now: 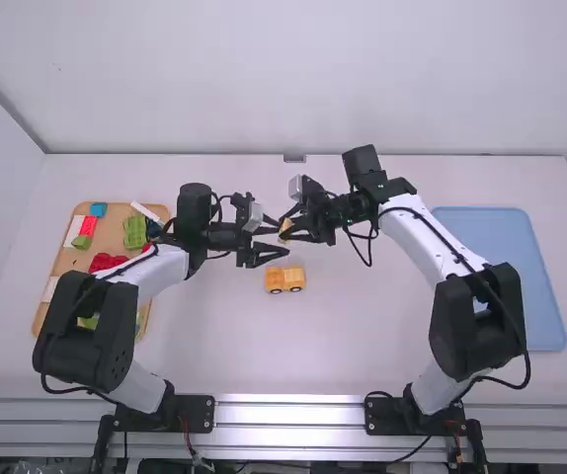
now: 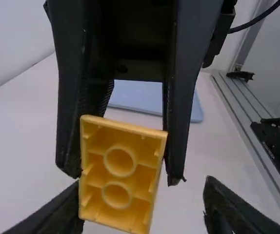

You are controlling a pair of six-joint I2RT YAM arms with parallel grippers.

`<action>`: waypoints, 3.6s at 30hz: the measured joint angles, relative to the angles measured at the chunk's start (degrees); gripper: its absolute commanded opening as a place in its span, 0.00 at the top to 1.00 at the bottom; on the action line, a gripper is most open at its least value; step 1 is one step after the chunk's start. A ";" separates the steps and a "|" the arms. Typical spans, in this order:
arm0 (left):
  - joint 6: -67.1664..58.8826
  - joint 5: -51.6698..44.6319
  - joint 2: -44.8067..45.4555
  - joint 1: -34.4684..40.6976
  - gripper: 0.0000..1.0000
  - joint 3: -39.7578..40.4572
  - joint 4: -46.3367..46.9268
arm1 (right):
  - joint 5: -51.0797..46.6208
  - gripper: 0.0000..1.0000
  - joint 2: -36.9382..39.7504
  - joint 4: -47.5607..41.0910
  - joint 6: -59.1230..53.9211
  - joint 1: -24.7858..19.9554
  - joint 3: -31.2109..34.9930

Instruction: Assemble lego blocks to make yellow taxi

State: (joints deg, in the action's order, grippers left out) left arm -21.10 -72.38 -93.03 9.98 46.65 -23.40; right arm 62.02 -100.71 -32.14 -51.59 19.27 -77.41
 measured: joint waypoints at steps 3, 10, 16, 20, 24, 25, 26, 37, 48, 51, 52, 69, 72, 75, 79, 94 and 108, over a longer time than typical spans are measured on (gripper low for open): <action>-0.26 0.50 0.00 0.00 0.55 0.02 -0.02 | 0.61 0.89 0.00 -0.33 0.04 0.11 0.00; -1.27 1.03 0.00 -0.02 0.76 0.02 -0.09 | 1.27 0.88 0.00 -0.66 -0.24 0.22 0.00; -1.22 0.70 0.00 -0.04 0.85 0.00 -0.61 | 1.79 0.36 0.00 1.22 -0.48 0.17 0.00; -1.09 0.15 0.00 0.22 0.85 0.02 -3.50 | 3.82 0.29 0.00 3.87 0.15 -0.61 -0.15; 1.11 0.20 0.00 0.22 0.86 0.02 -9.73 | 7.65 0.29 0.00 7.23 2.05 -2.71 -0.15; 2.23 0.17 0.00 0.22 0.87 0.02 -12.15 | 8.92 0.29 0.00 7.76 2.40 -3.30 -0.15; 2.71 0.20 0.00 0.22 0.87 0.02 -13.20 | 9.46 0.28 0.00 8.00 2.47 -3.50 -0.15; 15.69 4.09 0.00 0.28 0.87 0.00 -28.46 | 15.89 0.41 0.00 15.98 3.54 -4.96 -0.15; 18.53 7.56 0.00 0.87 0.86 0.02 -31.63 | 15.65 0.53 0.00 25.97 12.22 -3.80 -0.15; 19.67 8.48 0.00 0.87 0.86 0.00 -34.34 | 15.56 0.54 0.00 26.88 13.73 -3.78 -0.15; 19.69 8.59 0.00 0.87 0.86 0.00 -34.60 | 15.54 0.54 0.00 26.99 13.84 -3.80 -0.15; 21.51 10.01 0.00 0.87 0.80 0.00 -35.85 | 15.26 0.47 0.00 30.34 15.63 -3.87 -0.15; 21.51 10.01 0.00 0.87 0.78 0.02 -35.58 | 15.41 0.43 0.00 30.27 15.67 -4.11 -0.15; 21.51 10.03 0.00 0.85 0.76 0.02 -35.45 | 15.41 0.43 0.00 29.57 15.61 -4.55 -0.17; 21.51 10.03 0.00 0.85 0.75 0.00 -35.80 | 15.43 0.48 0.00 28.72 15.72 -4.55 -0.15; 22.18 10.08 0.00 0.85 0.67 0.00 -36.26 | 16.65 0.78 0.00 28.52 14.49 -4.55 -0.15; 13.20 16.57 0.00 0.94 0.01 0.00 -7.61 | -11.56 0.78 0.00 27.65 25.86 -4.46 -0.24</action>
State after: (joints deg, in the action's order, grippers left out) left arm -7.90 -55.81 -93.03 10.92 46.65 -31.00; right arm 50.46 -100.71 -4.49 -25.74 14.81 -77.65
